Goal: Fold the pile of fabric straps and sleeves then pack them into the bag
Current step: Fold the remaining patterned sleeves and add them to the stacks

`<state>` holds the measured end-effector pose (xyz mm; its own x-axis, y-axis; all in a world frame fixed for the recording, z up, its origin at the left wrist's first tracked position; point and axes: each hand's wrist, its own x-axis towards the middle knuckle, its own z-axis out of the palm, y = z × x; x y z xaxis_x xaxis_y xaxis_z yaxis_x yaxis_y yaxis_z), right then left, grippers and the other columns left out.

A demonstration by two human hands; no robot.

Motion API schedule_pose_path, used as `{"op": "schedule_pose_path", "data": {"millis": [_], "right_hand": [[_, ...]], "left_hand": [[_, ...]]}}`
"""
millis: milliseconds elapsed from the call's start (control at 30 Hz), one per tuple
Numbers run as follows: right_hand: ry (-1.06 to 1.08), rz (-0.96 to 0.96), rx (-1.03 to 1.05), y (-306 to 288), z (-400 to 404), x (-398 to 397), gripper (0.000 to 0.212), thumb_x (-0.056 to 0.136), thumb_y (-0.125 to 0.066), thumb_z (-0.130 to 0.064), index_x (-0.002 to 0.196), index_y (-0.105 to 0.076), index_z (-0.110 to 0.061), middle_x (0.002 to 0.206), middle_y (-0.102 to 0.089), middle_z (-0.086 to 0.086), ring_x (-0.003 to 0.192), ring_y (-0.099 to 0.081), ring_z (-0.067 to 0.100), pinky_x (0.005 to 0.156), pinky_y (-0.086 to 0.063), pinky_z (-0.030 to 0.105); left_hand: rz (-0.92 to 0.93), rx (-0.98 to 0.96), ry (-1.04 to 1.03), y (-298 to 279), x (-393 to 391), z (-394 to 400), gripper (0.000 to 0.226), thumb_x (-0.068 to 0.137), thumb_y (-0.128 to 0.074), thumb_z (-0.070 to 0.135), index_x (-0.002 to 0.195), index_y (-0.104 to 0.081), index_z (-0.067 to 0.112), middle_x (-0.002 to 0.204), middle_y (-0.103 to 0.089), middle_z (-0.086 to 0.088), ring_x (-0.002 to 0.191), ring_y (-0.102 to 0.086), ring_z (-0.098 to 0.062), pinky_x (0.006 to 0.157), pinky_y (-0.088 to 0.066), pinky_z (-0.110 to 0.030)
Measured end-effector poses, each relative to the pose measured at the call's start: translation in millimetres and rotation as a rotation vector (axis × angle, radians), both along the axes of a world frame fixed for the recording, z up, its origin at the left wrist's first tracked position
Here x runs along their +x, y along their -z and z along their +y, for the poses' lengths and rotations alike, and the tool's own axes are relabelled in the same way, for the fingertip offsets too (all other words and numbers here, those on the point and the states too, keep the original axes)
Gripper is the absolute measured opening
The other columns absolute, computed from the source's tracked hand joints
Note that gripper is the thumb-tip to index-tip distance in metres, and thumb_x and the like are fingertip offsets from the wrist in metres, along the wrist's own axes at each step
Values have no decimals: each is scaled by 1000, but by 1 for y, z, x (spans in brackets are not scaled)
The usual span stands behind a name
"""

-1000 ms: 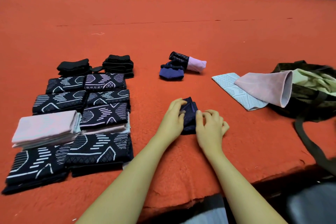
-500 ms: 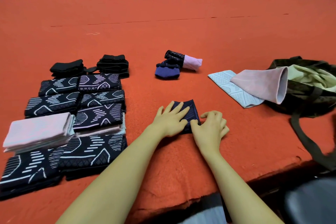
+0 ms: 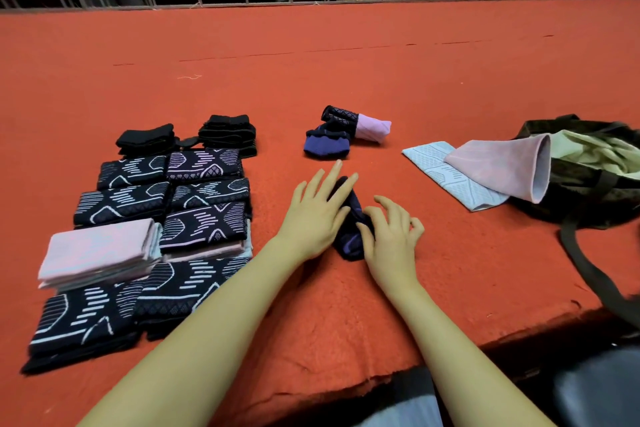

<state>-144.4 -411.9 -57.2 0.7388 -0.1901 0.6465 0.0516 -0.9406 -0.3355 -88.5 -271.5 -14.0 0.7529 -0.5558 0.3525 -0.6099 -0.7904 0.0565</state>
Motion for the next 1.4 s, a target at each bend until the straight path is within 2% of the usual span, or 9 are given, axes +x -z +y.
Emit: {"op": "schedule_pose_path", "data": {"millis": [67, 167, 267, 500, 600, 667, 767, 1067, 1400], "right_hand": [[-38, -72, -52, -7, 0, 2, 27, 84, -48, -31, 97, -67, -17, 118, -62, 7, 106, -47, 23, 84, -25, 38], [-87, -152, -91, -17, 1, 4, 23, 84, -50, -30, 96, -67, -20, 113, -64, 5, 102, -47, 21, 82, -24, 36], [-152, -172, -164, -16, 1, 2, 19, 82, -51, -30, 97, -62, -23, 110, -64, 3, 100, -47, 20, 82, -23, 35], [-119, -42, -243, -6, 0, -12, 40, 84, -47, -43, 105, -68, -17, 105, -68, -1, 94, -58, 19, 81, -24, 35], [-141, -45, -221, -9, -2, -15, 33, 86, -47, -43, 96, -71, -22, 98, -68, -7, 96, -53, 16, 81, -22, 35], [-163, -82, -164, -15, 0, -18, 30, 87, -48, -41, 95, -71, -24, 97, -69, -11, 99, -52, 13, 83, -21, 36], [-193, -168, -111, -27, 5, -21, 28, 89, -49, -40, 99, -72, -26, 103, -70, -13, 103, -58, 16, 84, -20, 36], [-334, -400, -180, -74, 73, -17, 26, 88, -56, -40, 102, -73, -27, 109, -70, -13, 106, -58, 17, 84, -21, 36], [-574, -526, -330, -77, 196, -22, 23, 89, -59, -36, 102, -74, -25, 106, -70, -13, 106, -52, 15, 83, -22, 37]], "left_hand": [[-110, 30, 31, -5, 1, 9, 52, 95, -27, 38, 138, -50, 20, 152, -33, -10, 132, -42, -36, 101, -37, -51], [-115, 147, 66, -8, 5, 22, 50, 97, -27, 39, 131, -56, 16, 147, -43, -5, 134, -42, -30, 103, -32, -51], [-217, 147, 74, -1, 0, 32, 43, 89, -34, 38, 105, -69, 17, 118, -67, -3, 109, -62, -24, 92, -33, -42], [-256, 60, 126, 17, -14, 31, 18, 79, -60, 27, 75, -66, 10, 108, -69, -13, 86, -68, -25, 82, -28, -37], [-276, -12, 135, 13, -18, 28, 21, 66, -83, 17, 74, -66, 8, 111, -68, -16, 87, -67, -26, 81, -27, -38], [-302, -85, 143, 9, -20, 30, 11, 76, -69, 20, 74, -65, 9, 115, -66, -15, 92, -65, -25, 80, -27, -38], [-345, -185, 143, -5, -26, 36, 26, 86, -49, 27, 78, -66, 9, 121, -63, -13, 104, -51, -21, 82, -26, -36], [-657, -276, 27, -43, -55, 112, 19, 87, -60, 27, 88, -73, 13, 117, -66, -6, 109, -51, -20, 83, -27, -36], [-762, -226, -165, -26, -102, 249, 22, 90, -59, 26, 97, -75, 13, 113, -69, -4, 106, -54, -19, 85, -32, -35]]}}
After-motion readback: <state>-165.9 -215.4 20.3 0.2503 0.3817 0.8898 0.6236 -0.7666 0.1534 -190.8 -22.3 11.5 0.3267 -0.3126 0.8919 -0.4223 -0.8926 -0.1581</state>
